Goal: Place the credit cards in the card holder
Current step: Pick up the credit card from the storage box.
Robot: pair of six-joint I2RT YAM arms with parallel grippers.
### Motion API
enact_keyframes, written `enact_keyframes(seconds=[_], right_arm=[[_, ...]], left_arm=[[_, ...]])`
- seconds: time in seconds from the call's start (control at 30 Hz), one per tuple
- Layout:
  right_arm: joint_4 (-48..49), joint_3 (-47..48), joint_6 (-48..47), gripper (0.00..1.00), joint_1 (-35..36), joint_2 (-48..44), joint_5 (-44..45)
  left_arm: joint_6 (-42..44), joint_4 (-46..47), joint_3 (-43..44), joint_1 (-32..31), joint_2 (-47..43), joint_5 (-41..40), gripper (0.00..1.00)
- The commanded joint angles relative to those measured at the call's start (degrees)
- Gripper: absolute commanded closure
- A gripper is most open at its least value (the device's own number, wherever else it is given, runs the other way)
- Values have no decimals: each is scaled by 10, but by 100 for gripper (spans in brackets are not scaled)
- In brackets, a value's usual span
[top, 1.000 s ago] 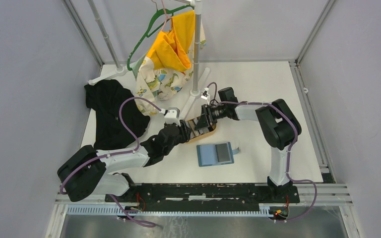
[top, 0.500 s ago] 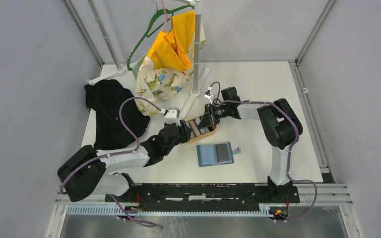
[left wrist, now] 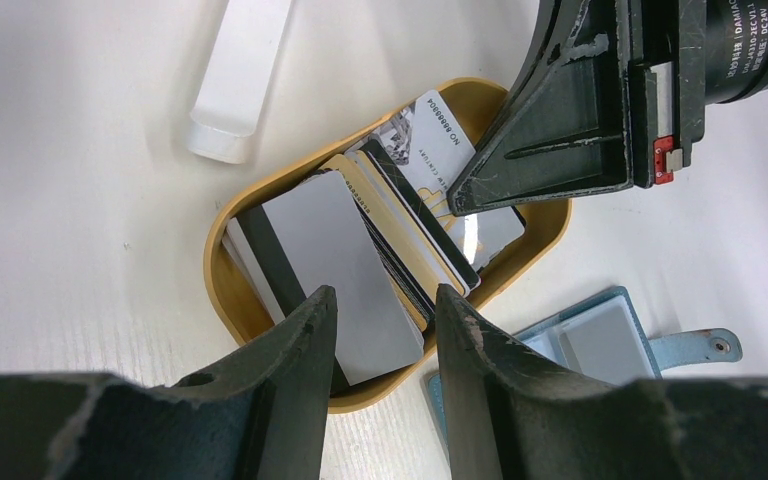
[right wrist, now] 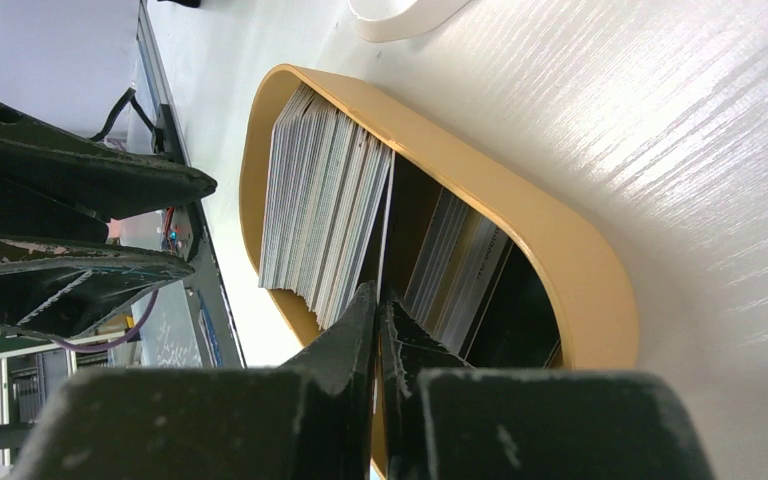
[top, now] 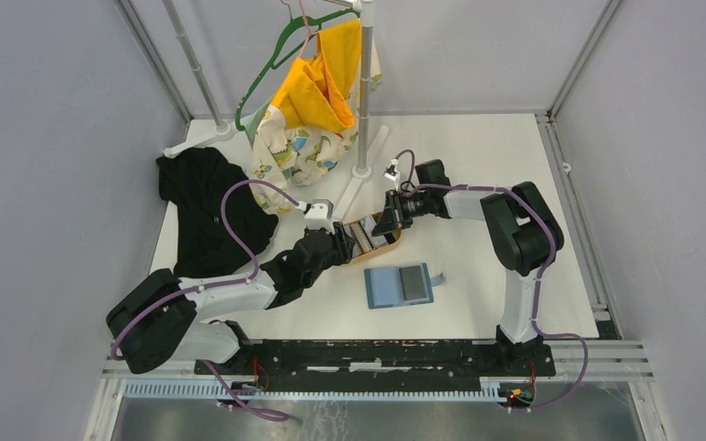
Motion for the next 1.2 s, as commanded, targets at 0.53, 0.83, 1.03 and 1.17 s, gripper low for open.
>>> enact_keyframes(seconds=[0.53,0.83,1.03,1.17], right_arm=[[-13,-5,-76,100,-24,-105,1],[-19,-27,-127,100,-33,-226,-47],[27,-74,-136,100,-34,-355,-84],[123,-159,-95,100,-33,-443,-129]], left_arm=[[-11,19,-9,3,-105,53,45],[-82,70,-104,3,-272,146,8],[-71,194,-152,3,-356,225,4],[-39,192,-136,3,-333,281,1]])
